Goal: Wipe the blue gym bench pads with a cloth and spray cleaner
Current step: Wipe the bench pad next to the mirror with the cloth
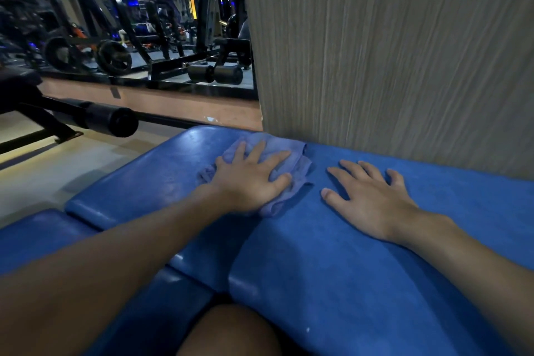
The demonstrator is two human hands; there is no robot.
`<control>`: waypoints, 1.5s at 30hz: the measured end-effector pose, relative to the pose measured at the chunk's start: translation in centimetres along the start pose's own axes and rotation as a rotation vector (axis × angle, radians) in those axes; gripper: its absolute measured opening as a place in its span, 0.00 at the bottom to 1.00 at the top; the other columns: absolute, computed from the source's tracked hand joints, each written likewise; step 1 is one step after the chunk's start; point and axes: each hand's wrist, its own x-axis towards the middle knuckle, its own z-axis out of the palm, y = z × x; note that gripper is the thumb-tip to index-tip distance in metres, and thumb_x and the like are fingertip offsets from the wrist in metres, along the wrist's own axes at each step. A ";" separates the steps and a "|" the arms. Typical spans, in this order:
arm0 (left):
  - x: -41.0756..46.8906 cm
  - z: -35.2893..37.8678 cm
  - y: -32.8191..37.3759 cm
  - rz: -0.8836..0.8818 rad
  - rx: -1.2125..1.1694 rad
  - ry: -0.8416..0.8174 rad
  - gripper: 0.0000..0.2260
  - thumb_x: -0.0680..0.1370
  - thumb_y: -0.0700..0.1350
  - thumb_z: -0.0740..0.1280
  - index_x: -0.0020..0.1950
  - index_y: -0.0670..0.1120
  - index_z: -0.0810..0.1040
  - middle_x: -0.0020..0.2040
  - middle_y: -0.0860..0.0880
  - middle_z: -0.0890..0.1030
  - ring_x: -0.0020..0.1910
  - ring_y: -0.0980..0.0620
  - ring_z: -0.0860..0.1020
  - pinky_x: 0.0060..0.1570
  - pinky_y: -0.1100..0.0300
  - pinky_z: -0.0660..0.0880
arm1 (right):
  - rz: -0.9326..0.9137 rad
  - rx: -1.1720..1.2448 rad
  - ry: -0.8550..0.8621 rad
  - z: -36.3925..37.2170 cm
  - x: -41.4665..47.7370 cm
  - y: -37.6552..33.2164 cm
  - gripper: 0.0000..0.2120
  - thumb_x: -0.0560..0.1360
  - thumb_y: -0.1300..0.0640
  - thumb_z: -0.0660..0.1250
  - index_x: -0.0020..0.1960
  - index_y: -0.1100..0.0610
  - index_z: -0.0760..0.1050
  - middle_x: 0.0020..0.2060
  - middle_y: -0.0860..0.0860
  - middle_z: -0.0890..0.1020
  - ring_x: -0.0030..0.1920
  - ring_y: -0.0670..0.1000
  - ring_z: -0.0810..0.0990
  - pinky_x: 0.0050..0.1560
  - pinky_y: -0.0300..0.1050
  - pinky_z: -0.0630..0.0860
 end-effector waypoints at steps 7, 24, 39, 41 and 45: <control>-11.2 -0.9 -2.2 -0.006 0.083 0.001 0.35 0.66 0.73 0.33 0.75 0.73 0.39 0.82 0.56 0.41 0.80 0.47 0.39 0.73 0.37 0.51 | 0.016 -0.017 -0.044 -0.8 -0.3 -0.2 0.30 0.79 0.33 0.44 0.78 0.43 0.54 0.79 0.44 0.51 0.79 0.50 0.47 0.75 0.64 0.43; 7.0 -0.7 -1.9 -0.021 -0.005 -0.037 0.24 0.79 0.66 0.49 0.75 0.71 0.51 0.82 0.54 0.48 0.79 0.41 0.47 0.69 0.30 0.52 | -0.045 0.010 0.015 0.8 2.8 -2.6 0.30 0.78 0.35 0.42 0.78 0.42 0.50 0.79 0.43 0.48 0.79 0.49 0.44 0.75 0.63 0.41; -8.9 -1.1 -5.1 -0.011 0.071 -0.022 0.32 0.71 0.73 0.38 0.76 0.72 0.43 0.82 0.57 0.42 0.81 0.47 0.40 0.73 0.37 0.51 | -0.034 0.038 -0.004 0.0 1.9 -2.9 0.29 0.80 0.35 0.44 0.79 0.43 0.52 0.80 0.44 0.51 0.79 0.49 0.46 0.76 0.63 0.43; -11.2 -1.2 -5.7 -0.002 0.089 0.005 0.34 0.69 0.72 0.34 0.76 0.72 0.42 0.82 0.58 0.42 0.81 0.47 0.41 0.73 0.37 0.51 | -0.032 0.008 -0.047 -0.1 2.0 -3.0 0.30 0.80 0.36 0.43 0.79 0.44 0.50 0.80 0.44 0.49 0.79 0.50 0.45 0.75 0.64 0.42; -10.1 -1.0 -5.7 -0.027 0.087 -0.007 0.33 0.69 0.72 0.35 0.75 0.73 0.42 0.82 0.58 0.41 0.81 0.46 0.41 0.72 0.36 0.52 | -0.014 -0.053 -0.076 -1.1 3.5 -3.0 0.29 0.79 0.35 0.47 0.78 0.44 0.55 0.79 0.45 0.56 0.78 0.51 0.52 0.74 0.66 0.44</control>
